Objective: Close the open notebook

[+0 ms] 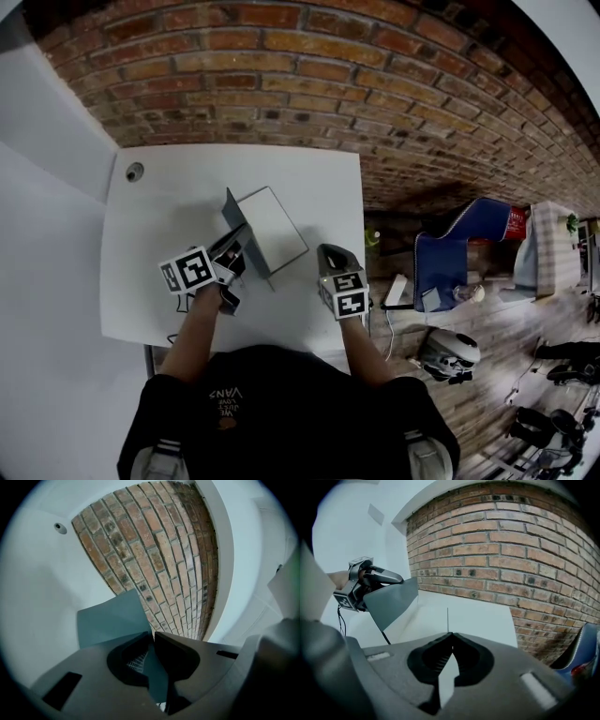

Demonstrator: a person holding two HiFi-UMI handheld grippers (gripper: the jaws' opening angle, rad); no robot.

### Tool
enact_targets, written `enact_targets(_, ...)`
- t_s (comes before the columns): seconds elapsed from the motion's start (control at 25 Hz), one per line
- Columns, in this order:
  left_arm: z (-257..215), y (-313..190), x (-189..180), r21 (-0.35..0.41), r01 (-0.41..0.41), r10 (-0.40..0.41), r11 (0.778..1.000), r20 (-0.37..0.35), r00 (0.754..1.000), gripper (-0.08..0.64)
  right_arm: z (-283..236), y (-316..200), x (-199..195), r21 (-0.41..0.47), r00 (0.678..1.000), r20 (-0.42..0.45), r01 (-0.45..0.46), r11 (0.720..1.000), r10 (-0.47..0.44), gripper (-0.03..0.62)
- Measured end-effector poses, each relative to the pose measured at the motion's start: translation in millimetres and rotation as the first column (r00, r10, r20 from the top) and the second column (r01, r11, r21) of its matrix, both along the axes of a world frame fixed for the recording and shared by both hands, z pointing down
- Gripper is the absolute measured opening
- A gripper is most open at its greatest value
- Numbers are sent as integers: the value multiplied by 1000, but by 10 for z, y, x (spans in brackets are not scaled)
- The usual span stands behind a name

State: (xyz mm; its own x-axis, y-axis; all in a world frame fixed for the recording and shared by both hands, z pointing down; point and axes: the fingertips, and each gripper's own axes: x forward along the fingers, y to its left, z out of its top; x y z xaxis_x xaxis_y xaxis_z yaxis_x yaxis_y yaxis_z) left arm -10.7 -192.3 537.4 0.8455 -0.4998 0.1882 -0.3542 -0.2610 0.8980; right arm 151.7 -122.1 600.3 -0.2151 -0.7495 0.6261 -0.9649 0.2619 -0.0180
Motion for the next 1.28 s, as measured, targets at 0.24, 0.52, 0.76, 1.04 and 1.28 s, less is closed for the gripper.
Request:
enact_targets(0.24, 62, -72, 215, 5, -49, 49, 999, 19, 999, 75, -13, 156, 187, -4, 999, -10, -42, 999, 42, -2)
enact_targets(0.52, 86, -168, 334, 20, -60, 60, 998, 23, 998, 94, -71, 300, 396, 8, 995, -16, -97, 995, 97, -2)
enact_targets(0.76, 28, -133, 339, 44, -54, 53, 998, 20, 998, 94, -130, 326, 424, 28, 994, -7, -105, 994, 105, -2)
enact_targets(1.04, -215, -84, 169, 203, -41, 29, 978, 59, 998, 80, -242, 204, 273, 71, 998, 6, -62, 996, 62, -2)
enact_targets(1.28, -447, 6, -91, 333, -9, -41, 943, 145, 989, 37, -473, 55, 91, 140, 1000, 26, -17, 990, 14, -2)
